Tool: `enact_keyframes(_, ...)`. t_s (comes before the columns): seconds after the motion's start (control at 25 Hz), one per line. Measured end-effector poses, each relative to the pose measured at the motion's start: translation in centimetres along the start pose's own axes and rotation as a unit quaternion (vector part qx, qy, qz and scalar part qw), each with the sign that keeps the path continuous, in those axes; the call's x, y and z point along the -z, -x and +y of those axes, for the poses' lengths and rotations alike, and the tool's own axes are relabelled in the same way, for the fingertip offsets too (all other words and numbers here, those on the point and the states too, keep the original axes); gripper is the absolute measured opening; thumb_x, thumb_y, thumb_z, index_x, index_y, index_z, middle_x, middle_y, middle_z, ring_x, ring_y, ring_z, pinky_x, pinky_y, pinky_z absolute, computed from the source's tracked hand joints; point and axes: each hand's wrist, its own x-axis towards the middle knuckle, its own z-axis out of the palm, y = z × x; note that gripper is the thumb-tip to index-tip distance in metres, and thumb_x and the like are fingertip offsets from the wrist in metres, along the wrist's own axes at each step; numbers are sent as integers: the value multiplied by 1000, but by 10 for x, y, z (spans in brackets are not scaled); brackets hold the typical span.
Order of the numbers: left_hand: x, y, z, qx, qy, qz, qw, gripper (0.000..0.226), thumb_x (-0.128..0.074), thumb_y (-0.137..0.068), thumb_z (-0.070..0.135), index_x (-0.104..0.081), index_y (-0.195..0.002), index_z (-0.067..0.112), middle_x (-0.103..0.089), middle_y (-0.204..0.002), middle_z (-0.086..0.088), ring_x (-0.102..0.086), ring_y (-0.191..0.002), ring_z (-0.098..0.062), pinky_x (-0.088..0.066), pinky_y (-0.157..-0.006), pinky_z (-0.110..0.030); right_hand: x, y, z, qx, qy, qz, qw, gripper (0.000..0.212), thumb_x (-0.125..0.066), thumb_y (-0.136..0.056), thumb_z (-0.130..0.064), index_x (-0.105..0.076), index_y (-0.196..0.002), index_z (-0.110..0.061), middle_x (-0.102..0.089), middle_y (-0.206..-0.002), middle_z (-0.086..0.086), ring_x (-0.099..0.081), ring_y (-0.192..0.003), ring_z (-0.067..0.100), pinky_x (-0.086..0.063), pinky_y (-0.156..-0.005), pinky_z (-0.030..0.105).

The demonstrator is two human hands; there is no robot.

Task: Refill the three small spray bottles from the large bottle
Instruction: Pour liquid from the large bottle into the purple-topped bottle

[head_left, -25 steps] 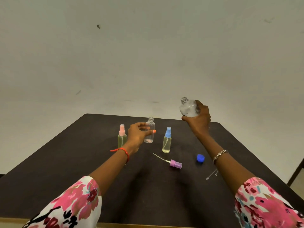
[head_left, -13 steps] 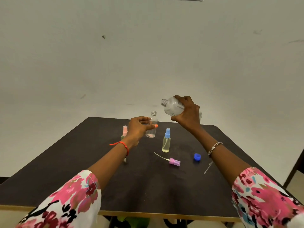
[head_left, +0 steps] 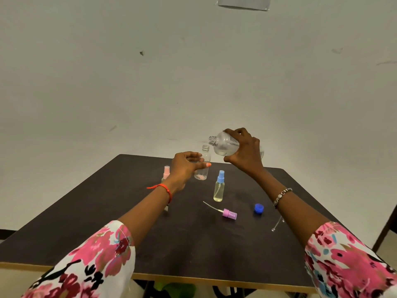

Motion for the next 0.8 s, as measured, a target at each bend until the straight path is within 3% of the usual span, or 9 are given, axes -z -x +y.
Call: enact_keyframes(0.8,4,7,3,4,-3,-1,1000,51,-77,-68,8,-58,-115,4,-64,-116,-13,-60,-109,-26,-51,-95,-43,1,-3,0,39,39,-10,998,74,-78,-55,-16,-53,-124,-21,-52,-120,10,-50,-110,28,-28,-97,39)
